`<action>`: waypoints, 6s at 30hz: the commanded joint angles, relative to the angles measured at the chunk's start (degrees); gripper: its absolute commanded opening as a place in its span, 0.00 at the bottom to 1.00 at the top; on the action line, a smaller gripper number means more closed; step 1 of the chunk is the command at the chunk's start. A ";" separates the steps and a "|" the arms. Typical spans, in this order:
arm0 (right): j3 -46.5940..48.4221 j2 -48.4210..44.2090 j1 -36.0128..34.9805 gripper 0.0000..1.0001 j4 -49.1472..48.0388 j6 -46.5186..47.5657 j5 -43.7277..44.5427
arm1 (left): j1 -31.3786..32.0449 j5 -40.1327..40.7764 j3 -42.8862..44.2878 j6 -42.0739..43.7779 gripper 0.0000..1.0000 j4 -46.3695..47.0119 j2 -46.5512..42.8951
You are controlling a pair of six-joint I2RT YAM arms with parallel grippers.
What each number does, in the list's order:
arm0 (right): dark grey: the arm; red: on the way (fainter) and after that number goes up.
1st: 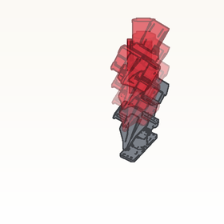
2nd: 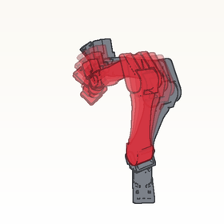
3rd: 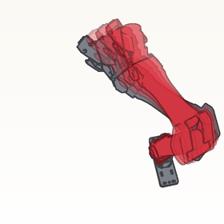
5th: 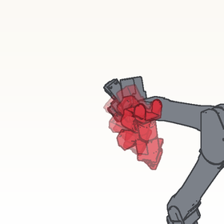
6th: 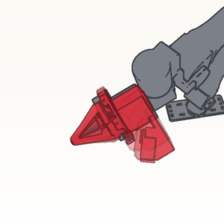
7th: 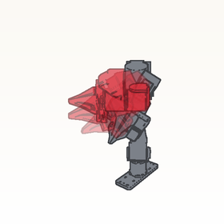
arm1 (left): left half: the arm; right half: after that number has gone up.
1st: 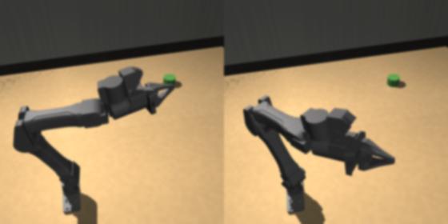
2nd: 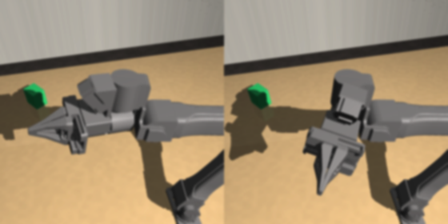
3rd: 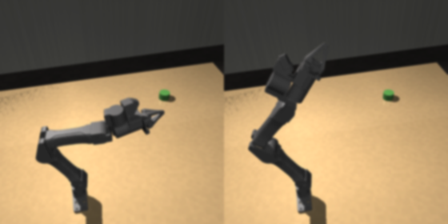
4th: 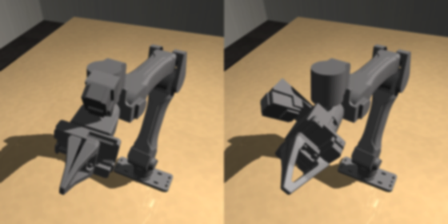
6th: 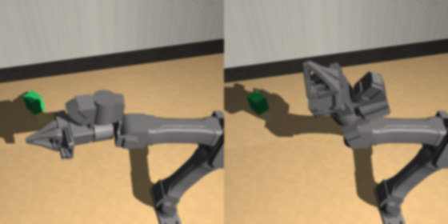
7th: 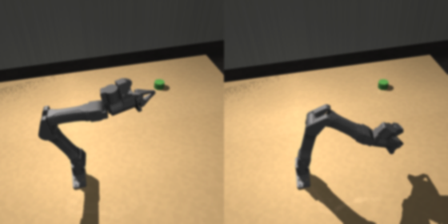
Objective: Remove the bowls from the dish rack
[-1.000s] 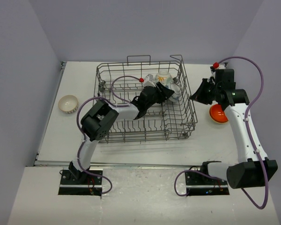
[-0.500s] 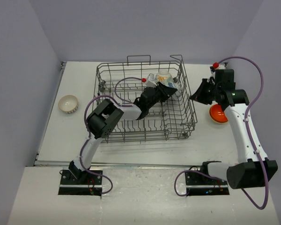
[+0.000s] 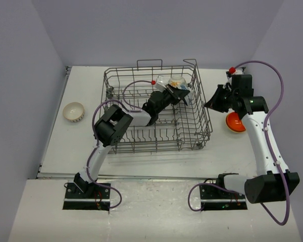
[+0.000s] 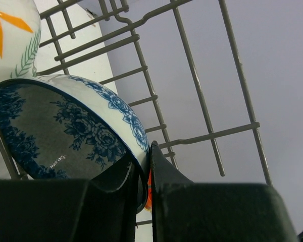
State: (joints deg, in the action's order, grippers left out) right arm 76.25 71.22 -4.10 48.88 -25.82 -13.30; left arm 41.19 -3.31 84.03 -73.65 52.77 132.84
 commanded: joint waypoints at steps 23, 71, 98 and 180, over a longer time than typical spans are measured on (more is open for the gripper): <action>-3.04 -0.12 -0.65 0.00 1.66 -0.72 -1.55 | -5.94 -14.53 5.54 -11.52 0.00 16.66 -4.94; -3.47 0.50 -0.82 0.00 -0.89 -2.48 -6.13 | -46.46 29.07 -17.30 39.37 0.00 -100.24 -48.64; -6.46 -2.67 -0.74 0.00 -0.89 -2.04 -4.72 | -50.24 24.85 -24.62 38.76 0.32 -93.55 -41.95; 53.65 57.71 -23.50 0.00 -8.89 17.55 25.16 | -23.52 -13.47 27.24 24.61 0.00 -78.34 -4.52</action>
State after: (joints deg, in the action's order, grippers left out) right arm 130.04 127.87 -27.75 45.93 -11.94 9.67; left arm 18.04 -16.08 108.33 -48.07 -23.00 126.61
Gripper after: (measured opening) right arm 0.003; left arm 0.002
